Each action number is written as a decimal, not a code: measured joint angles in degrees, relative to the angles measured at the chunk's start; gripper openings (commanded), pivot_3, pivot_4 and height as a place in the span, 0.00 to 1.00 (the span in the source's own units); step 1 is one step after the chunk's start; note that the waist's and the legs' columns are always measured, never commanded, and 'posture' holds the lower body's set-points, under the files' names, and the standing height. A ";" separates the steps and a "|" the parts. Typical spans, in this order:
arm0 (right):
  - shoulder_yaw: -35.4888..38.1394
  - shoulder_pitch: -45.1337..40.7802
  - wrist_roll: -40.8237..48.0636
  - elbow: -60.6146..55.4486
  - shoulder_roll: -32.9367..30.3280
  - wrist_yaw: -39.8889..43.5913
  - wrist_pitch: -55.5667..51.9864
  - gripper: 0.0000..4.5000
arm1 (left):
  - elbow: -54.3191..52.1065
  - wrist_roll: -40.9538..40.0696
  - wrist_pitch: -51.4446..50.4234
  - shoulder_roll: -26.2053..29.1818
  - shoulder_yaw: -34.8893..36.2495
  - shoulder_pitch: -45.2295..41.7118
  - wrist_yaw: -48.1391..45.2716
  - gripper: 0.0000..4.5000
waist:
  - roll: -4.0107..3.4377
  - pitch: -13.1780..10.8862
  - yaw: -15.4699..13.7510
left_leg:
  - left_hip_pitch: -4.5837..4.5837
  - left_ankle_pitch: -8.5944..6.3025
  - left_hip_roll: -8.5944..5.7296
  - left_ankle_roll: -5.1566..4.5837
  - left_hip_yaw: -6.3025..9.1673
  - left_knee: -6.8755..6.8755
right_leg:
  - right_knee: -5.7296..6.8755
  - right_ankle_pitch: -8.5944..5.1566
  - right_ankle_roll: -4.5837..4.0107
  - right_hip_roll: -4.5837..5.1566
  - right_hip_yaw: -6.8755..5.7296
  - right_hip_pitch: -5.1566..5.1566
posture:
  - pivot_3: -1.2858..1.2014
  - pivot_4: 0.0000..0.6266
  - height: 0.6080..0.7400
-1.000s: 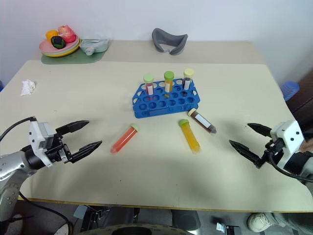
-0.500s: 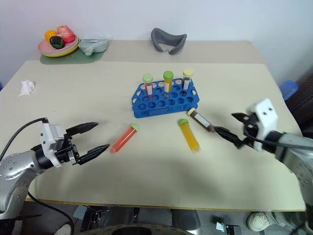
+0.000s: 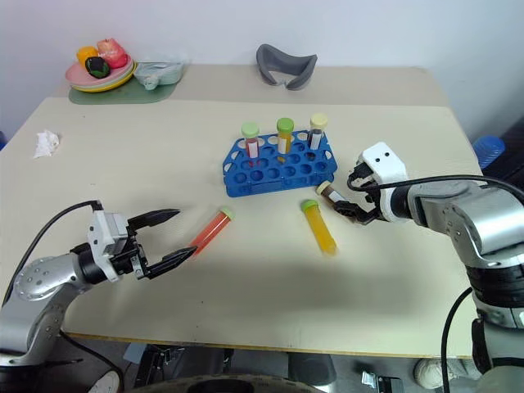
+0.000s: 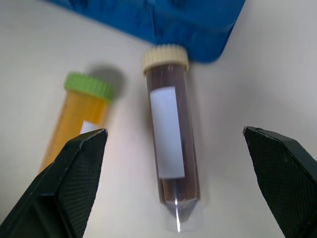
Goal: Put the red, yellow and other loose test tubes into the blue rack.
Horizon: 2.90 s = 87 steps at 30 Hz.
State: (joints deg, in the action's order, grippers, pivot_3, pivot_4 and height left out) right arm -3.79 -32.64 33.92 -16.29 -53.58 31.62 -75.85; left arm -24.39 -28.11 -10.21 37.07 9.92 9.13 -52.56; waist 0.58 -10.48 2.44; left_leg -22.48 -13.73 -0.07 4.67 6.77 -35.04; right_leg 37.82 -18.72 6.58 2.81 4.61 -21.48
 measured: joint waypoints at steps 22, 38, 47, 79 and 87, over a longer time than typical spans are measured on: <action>-13.25 -9.92 -12.34 17.81 6.22 7.56 6.62 0.88 | -7.91 -0.84 -4.52 -0.25 0.02 4.87 4.41 1.00 | 0.01 -0.28 0.04 | -0.03 0.00 -0.01 -0.01 -0.02 -0.03 | 0.01 0.01 0.01 0.01 0.00 -0.03 | 0.52 0.24 1.00; -12.71 -8.58 -14.92 15.37 7.13 9.68 6.19 0.63 | -9.51 -1.27 -5.62 0.09 0.32 5.28 6.20 1.00 | 0.01 -0.29 0.04 | -0.03 -0.01 0.00 -0.01 -0.02 -0.05 | 0.01 0.01 0.01 0.00 0.00 -0.03 | 0.52 0.24 1.00; -12.09 -7.37 -14.88 13.64 7.21 9.80 5.90 0.46 | -8.90 -1.27 -5.62 0.10 0.29 3.50 5.17 1.00 | 0.01 -0.29 0.09 | -0.03 -0.01 0.00 -0.01 -0.02 -0.05 | 0.02 0.01 0.01 0.00 0.00 -0.03 | 0.52 0.24 1.00; 22.92 2.41 6.27 4.22 34.60 12.16 33.23 0.20 | -6.47 -1.28 -5.41 -2.35 -0.09 1.18 5.16 1.00 | 0.02 -0.38 0.11 | 0.01 -0.01 0.00 -0.02 0.00 -0.07 | 0.11 0.02 0.03 -0.03 -0.01 0.01 | 0.52 0.24 1.00; 23.06 1.15 -0.74 22.01 45.52 10.31 61.72 0.20 | -3.83 -1.27 -4.40 -3.07 -0.22 -0.20 4.38 1.00 | -0.05 -0.41 0.43 | 0.07 0.00 0.01 -0.01 -0.01 -0.05 | 0.22 0.02 0.02 -0.05 0.00 -0.03 | 0.52 0.24 1.00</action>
State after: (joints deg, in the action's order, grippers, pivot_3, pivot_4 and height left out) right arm 19.27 -31.50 33.18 5.72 -8.06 41.94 -14.13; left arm -28.22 -29.37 -14.61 34.01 9.70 8.94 -48.18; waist 0.53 -10.89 2.87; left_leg -22.41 -13.74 -0.06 4.66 6.76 -35.10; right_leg 38.04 -18.69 6.60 2.77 4.61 -21.50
